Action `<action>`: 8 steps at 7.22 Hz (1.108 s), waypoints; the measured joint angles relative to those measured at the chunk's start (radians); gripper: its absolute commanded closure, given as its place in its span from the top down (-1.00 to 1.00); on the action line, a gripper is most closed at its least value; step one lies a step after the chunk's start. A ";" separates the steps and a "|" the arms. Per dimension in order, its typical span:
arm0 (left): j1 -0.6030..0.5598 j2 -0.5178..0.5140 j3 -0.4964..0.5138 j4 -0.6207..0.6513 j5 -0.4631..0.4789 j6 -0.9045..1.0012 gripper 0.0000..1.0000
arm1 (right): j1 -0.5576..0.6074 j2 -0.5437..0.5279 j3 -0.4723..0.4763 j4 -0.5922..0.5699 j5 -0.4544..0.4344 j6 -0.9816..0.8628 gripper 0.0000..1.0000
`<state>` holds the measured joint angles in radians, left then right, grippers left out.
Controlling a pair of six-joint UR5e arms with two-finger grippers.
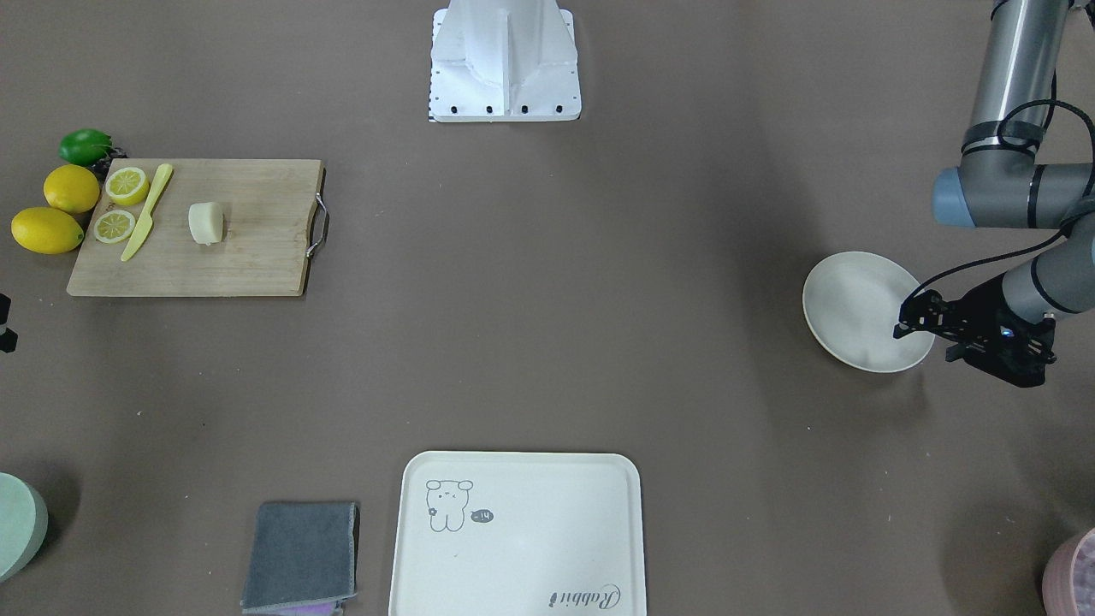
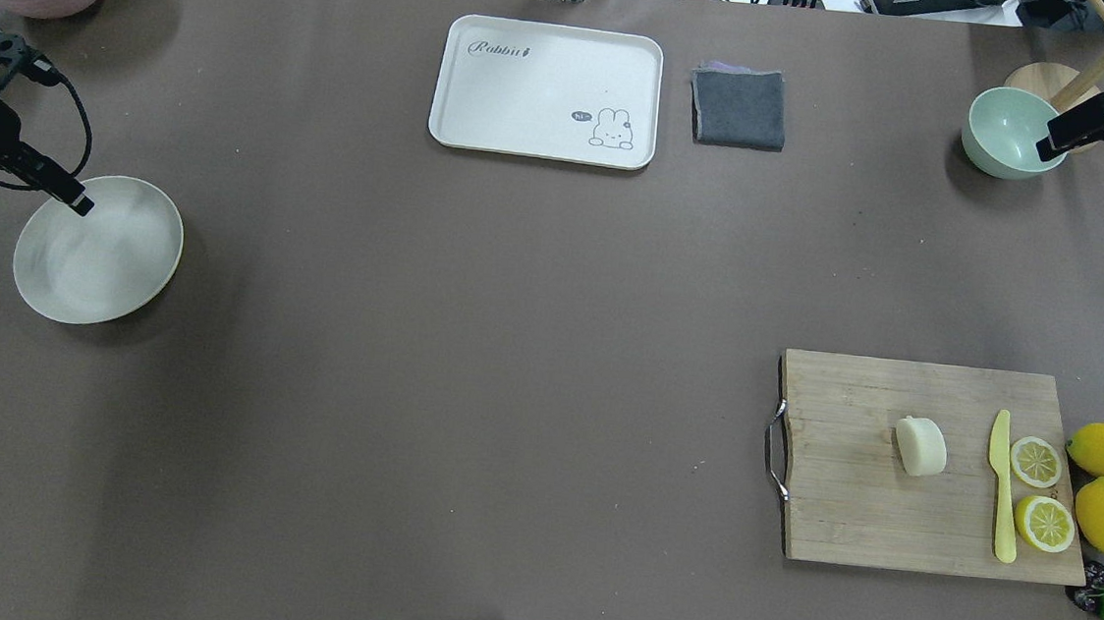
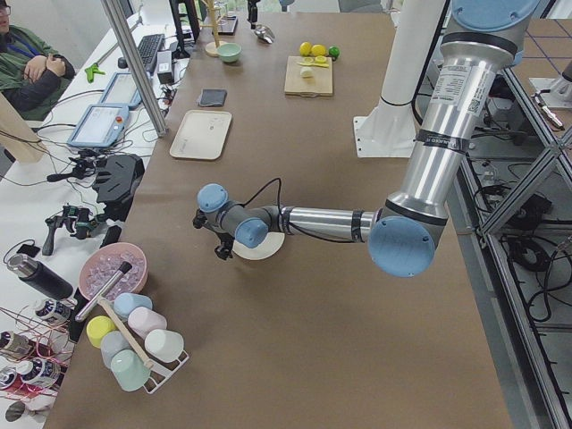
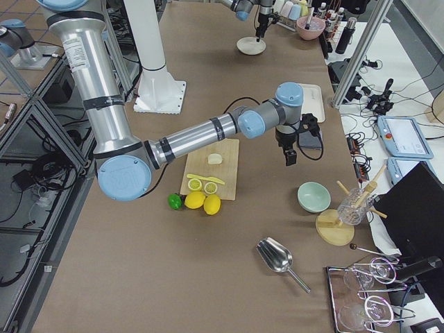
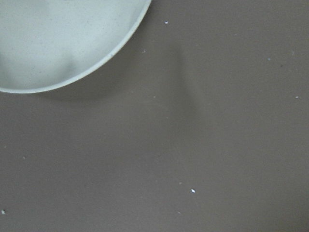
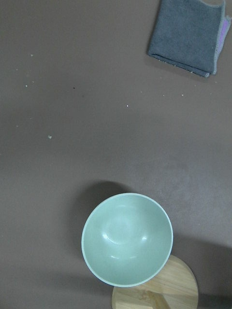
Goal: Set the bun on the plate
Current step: 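Lower the left gripper to the rim of the white plate, then push the white plate with the left gripper toward the table center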
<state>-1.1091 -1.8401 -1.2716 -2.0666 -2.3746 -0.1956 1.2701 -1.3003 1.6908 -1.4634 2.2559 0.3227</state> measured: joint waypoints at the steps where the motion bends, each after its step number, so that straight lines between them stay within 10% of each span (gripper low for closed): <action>1: 0.004 0.000 0.001 0.000 0.000 0.006 -0.44 | 0.000 0.002 -0.004 0.000 -0.006 0.004 1.00; 2: 0.006 -0.001 0.001 0.001 0.001 0.014 -0.94 | 0.000 0.003 -0.006 0.000 -0.009 0.006 1.00; 8: -0.054 -0.069 0.002 0.012 -0.031 -0.012 -1.00 | -0.002 0.024 -0.010 0.001 -0.008 0.031 1.00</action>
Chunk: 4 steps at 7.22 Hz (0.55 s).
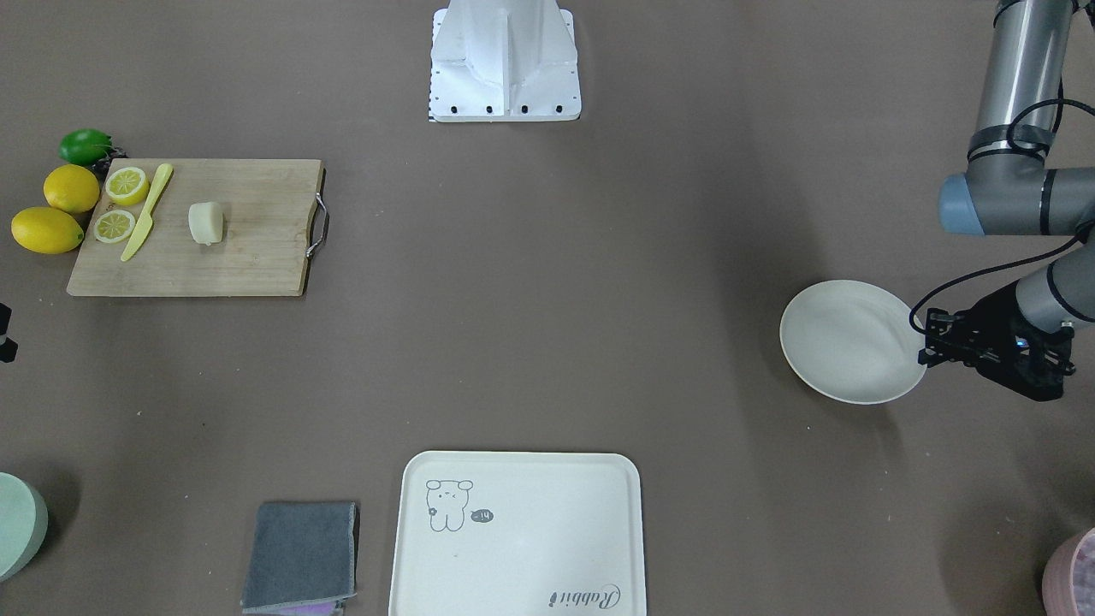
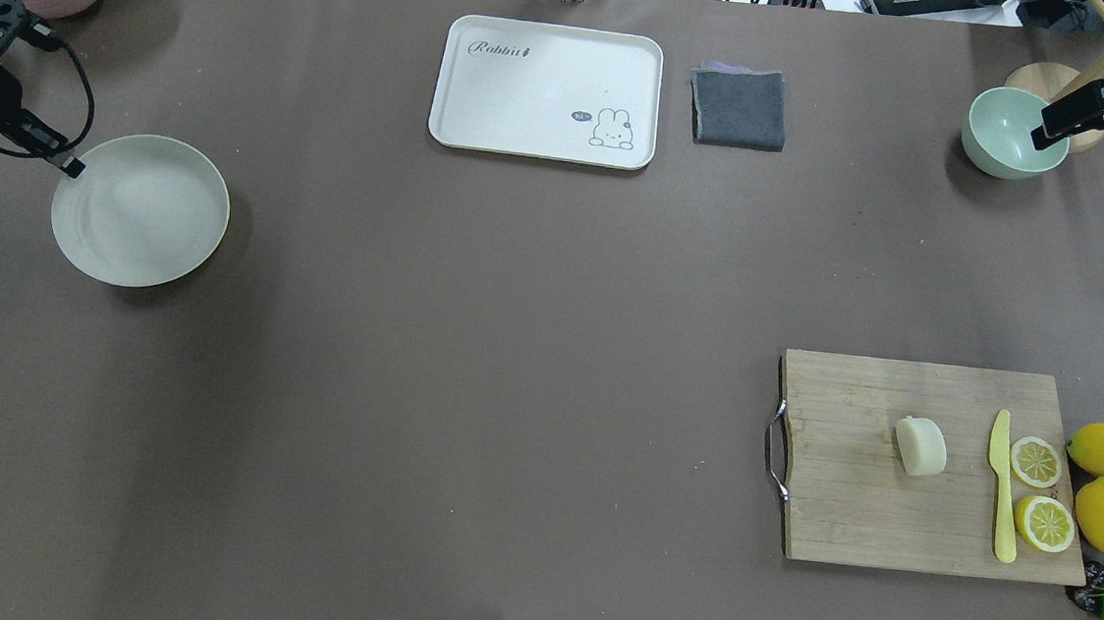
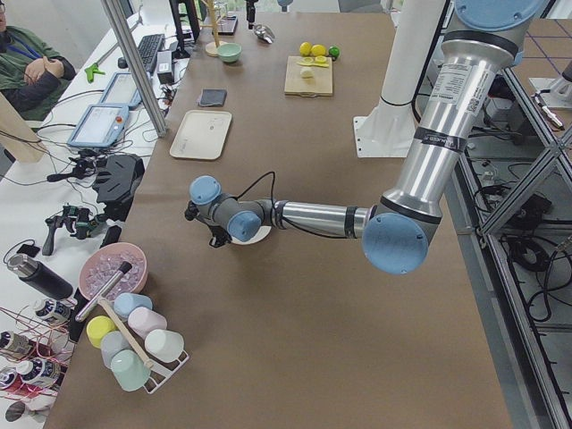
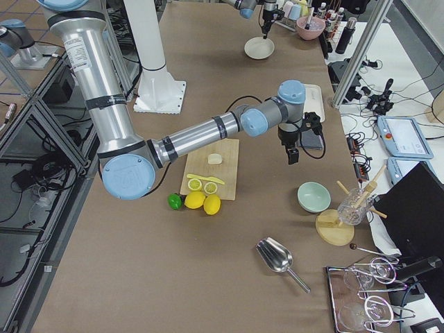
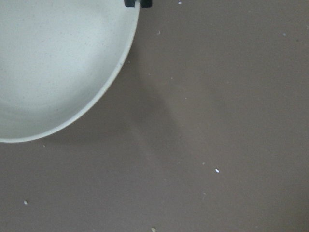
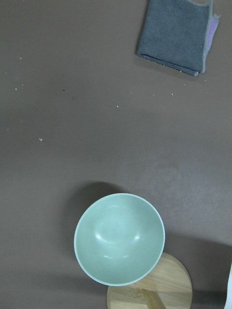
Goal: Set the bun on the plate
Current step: 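Push the white plate with the left gripper toward the table center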
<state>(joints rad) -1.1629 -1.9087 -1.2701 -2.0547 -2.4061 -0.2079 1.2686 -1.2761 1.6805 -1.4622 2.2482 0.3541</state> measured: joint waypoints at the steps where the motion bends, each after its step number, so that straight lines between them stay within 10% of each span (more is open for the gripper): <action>1: -0.014 -0.049 -0.001 -0.001 -0.036 -0.066 -1.00 | -0.001 0.005 -0.002 -0.001 0.000 0.001 1.00; 4: 0.016 -0.141 -0.071 -0.013 -0.070 -0.275 -1.00 | -0.009 0.012 -0.004 -0.001 0.001 0.014 1.00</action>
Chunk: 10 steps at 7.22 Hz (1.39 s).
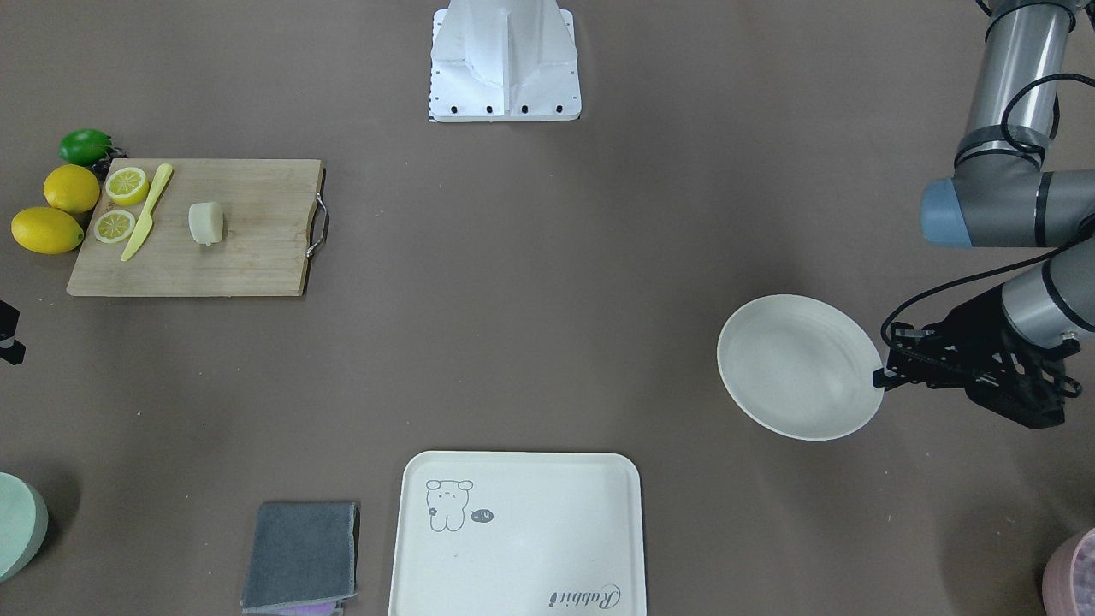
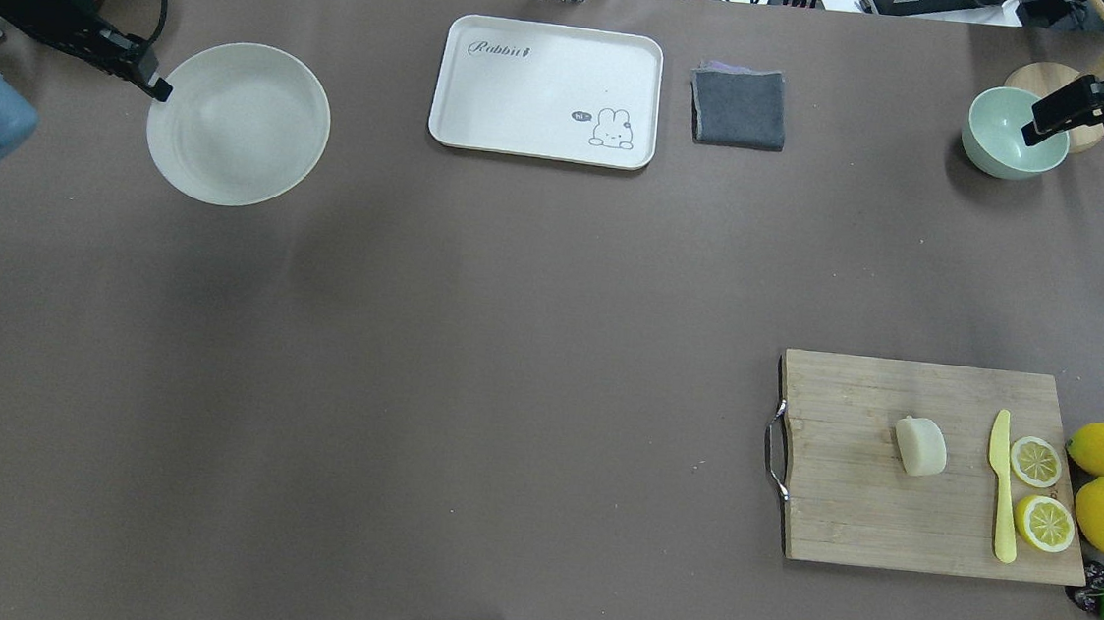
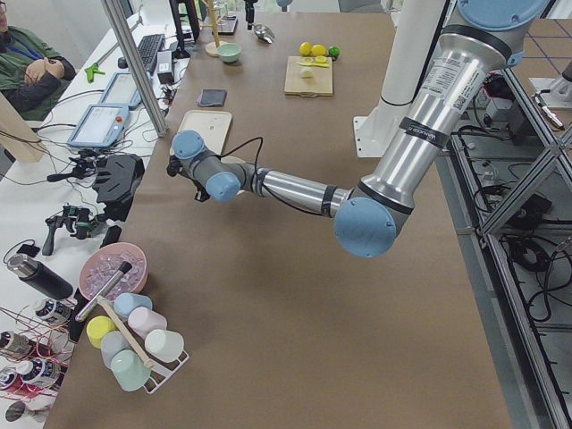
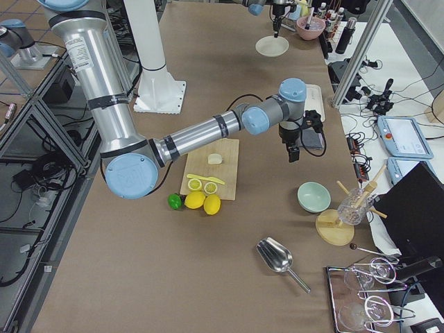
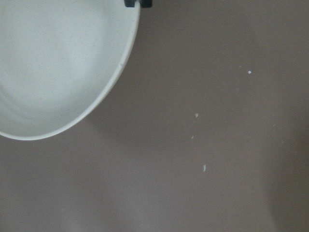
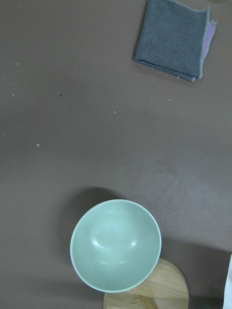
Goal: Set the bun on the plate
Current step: 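Push the white plate with the left gripper toward the table center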
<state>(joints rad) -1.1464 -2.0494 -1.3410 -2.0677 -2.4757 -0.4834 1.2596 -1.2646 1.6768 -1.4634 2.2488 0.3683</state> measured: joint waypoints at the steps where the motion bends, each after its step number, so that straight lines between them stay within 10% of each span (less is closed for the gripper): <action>1: 0.041 -0.024 -0.027 -0.008 0.002 -0.070 -1.00 | -0.003 0.000 0.000 0.000 0.000 0.008 1.00; 7: 0.429 -0.122 -0.098 -0.176 0.331 -0.434 -1.00 | -0.030 0.011 -0.002 0.001 -0.001 0.013 1.00; 9: 0.501 -0.119 -0.134 -0.183 0.399 -0.461 0.94 | -0.040 0.014 -0.002 0.001 0.003 0.012 1.00; 10: 0.518 -0.117 -0.149 -0.184 0.414 -0.465 0.95 | -0.043 0.014 -0.002 0.001 0.005 0.013 1.00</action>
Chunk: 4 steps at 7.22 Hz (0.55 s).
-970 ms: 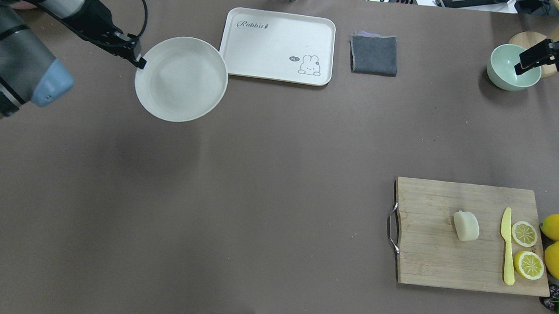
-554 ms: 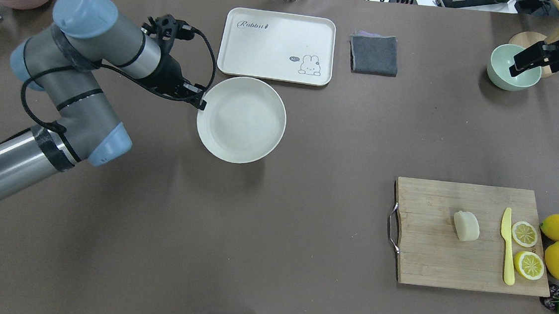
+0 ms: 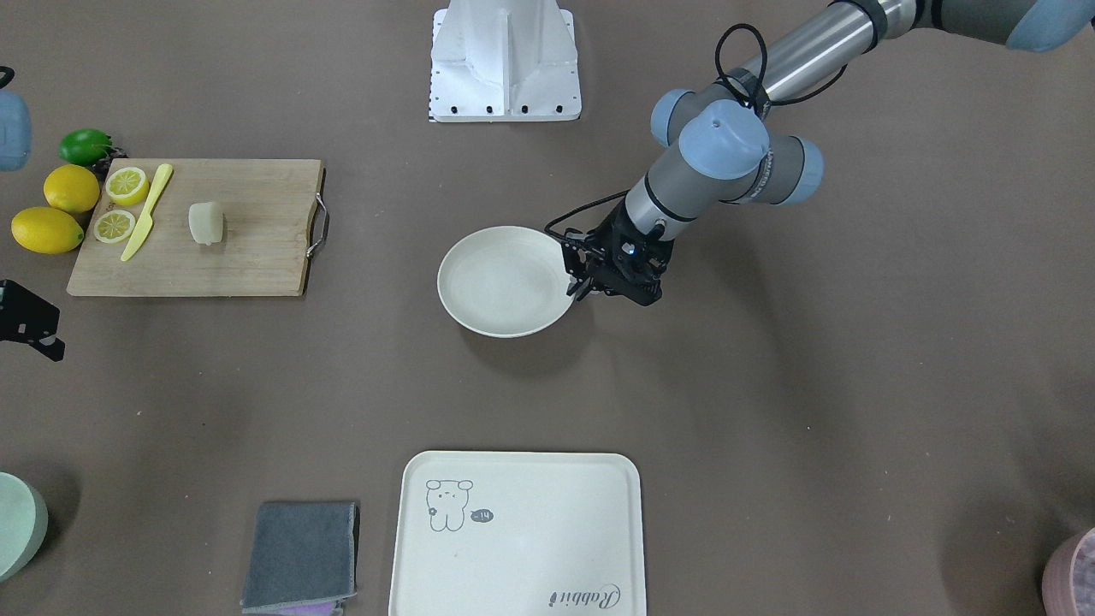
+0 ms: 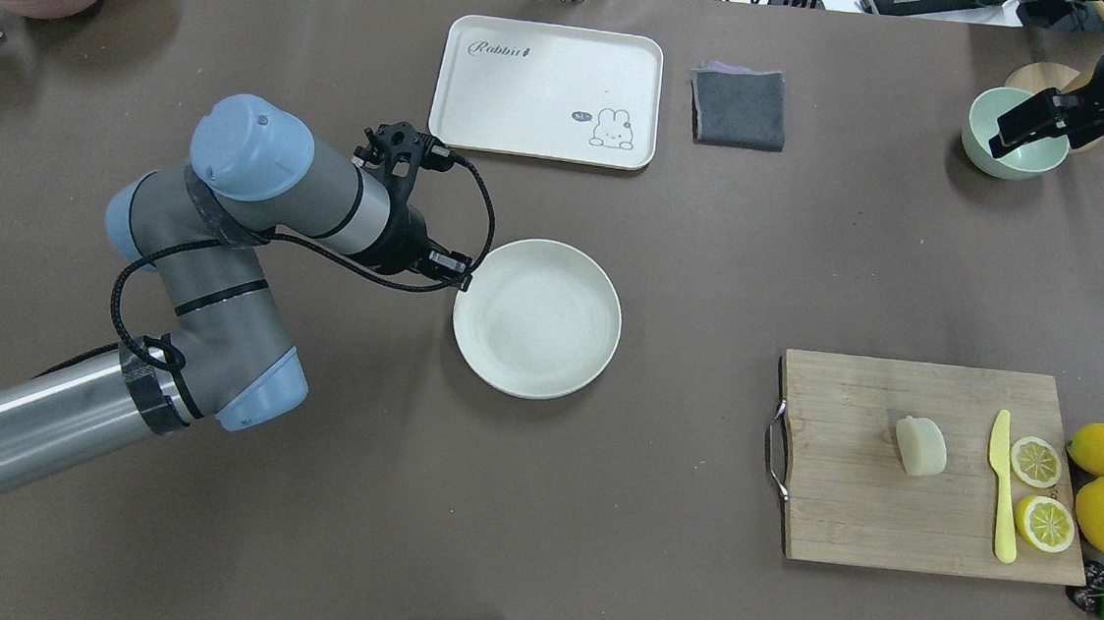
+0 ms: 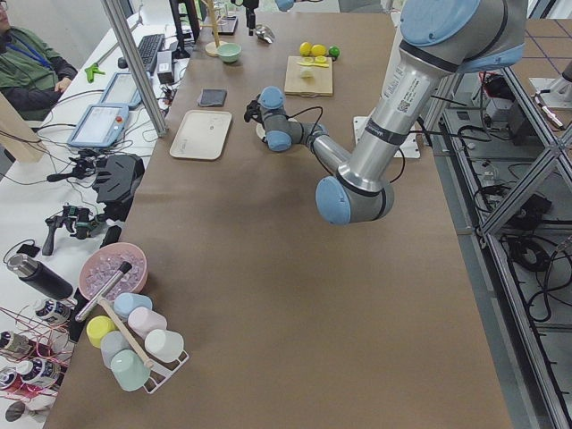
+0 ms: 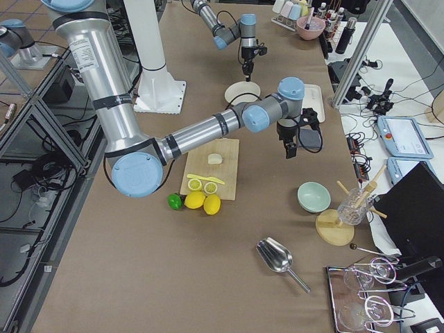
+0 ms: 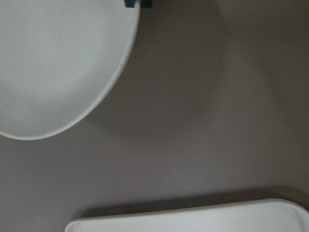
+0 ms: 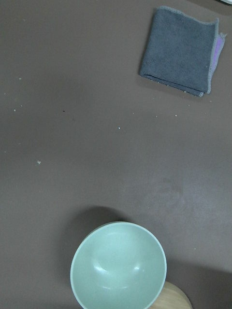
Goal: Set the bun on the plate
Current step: 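Push the white plate with the left gripper toward the table center, then retract the left arm while moving the right gripper over the white bun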
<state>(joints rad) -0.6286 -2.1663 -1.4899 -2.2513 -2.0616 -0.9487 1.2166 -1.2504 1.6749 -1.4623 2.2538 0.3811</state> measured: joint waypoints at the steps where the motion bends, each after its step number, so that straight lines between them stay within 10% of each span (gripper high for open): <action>1: -0.005 0.003 -0.020 0.000 0.006 0.000 0.95 | -0.001 0.000 0.002 -0.001 0.002 0.001 1.00; 4: -0.146 0.052 -0.085 0.003 -0.018 0.032 0.95 | -0.008 -0.006 0.019 -0.001 0.002 0.007 1.00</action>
<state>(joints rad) -0.7746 -2.1141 -1.5751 -2.2480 -2.0794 -0.9167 1.2085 -1.2569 1.6939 -1.4631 2.2559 0.3881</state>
